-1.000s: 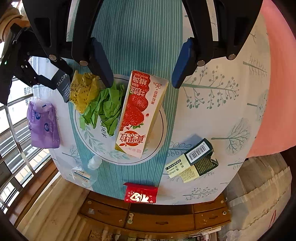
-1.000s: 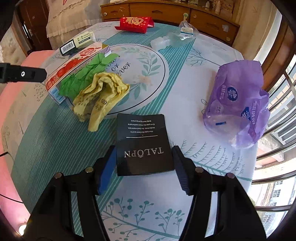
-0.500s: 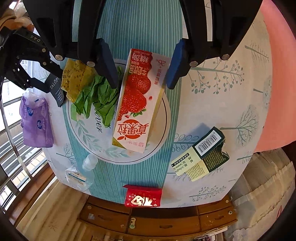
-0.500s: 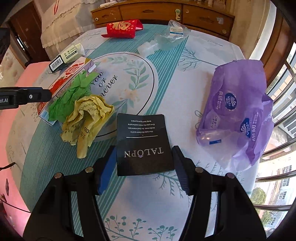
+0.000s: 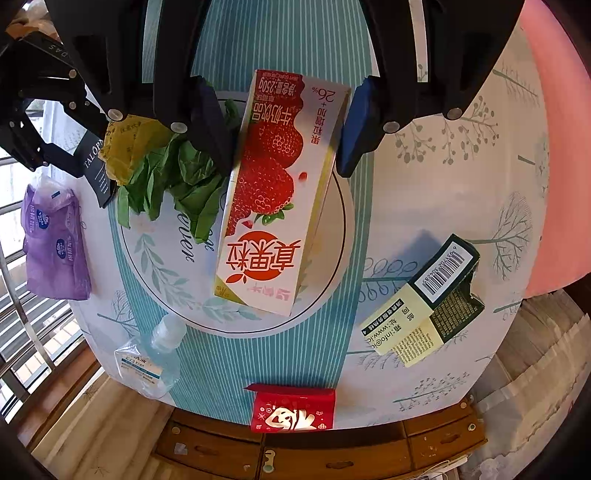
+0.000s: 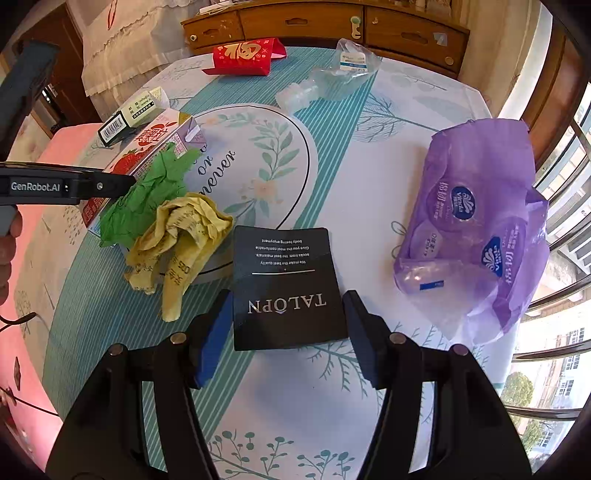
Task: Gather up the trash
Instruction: 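Grasp the strawberry milk carton with the left gripper while the right gripper lifts the card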
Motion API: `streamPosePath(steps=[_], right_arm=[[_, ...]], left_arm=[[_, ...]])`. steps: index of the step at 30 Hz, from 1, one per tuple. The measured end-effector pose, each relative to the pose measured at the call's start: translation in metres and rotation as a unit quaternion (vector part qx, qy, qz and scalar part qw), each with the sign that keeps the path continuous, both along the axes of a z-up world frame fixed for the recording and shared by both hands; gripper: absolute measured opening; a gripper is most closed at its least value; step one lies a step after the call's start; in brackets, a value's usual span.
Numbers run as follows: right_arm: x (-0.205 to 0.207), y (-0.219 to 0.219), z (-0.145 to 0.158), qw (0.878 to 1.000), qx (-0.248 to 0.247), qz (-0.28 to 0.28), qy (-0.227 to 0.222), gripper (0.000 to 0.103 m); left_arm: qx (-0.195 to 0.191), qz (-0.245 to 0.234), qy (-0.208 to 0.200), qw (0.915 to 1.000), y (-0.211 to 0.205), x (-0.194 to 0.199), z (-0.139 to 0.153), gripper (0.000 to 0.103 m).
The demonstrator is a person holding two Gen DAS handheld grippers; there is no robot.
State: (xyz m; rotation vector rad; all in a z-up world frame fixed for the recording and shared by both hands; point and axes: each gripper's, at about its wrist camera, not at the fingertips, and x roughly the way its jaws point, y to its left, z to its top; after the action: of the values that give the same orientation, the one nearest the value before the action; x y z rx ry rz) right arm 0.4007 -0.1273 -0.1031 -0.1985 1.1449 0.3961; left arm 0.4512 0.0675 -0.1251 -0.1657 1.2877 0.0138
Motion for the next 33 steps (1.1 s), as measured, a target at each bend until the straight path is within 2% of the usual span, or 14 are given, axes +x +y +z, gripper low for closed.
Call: streamPosePath(steps=[8, 17, 26, 33], right_arm=[[-0.013, 0.002, 0.013, 1.000, 0.004, -0.007, -0.015, 0.057], [-0.056, 0.005, 0.047, 0.998, 0.013, -0.034, -0.042, 0.057], [-0.151, 0.020, 0.095, 0.992, 0.025, -0.083, -0.087, 0.057], [-0.253, 0.047, 0.126, 0.984, 0.031, -0.123, -0.122, 0.057]], left_arm=[[-0.003, 0.001, -0.014, 0.9999, 0.007, -0.017, 0.008, 0.054], [-0.020, -0.016, -0.047, 0.9986, 0.019, -0.080, 0.046, 0.054], [-0.057, -0.061, -0.090, 0.9925, 0.032, -0.187, 0.098, 0.054], [-0.071, -0.120, -0.125, 0.9824, 0.044, -0.291, 0.133, 0.054]])
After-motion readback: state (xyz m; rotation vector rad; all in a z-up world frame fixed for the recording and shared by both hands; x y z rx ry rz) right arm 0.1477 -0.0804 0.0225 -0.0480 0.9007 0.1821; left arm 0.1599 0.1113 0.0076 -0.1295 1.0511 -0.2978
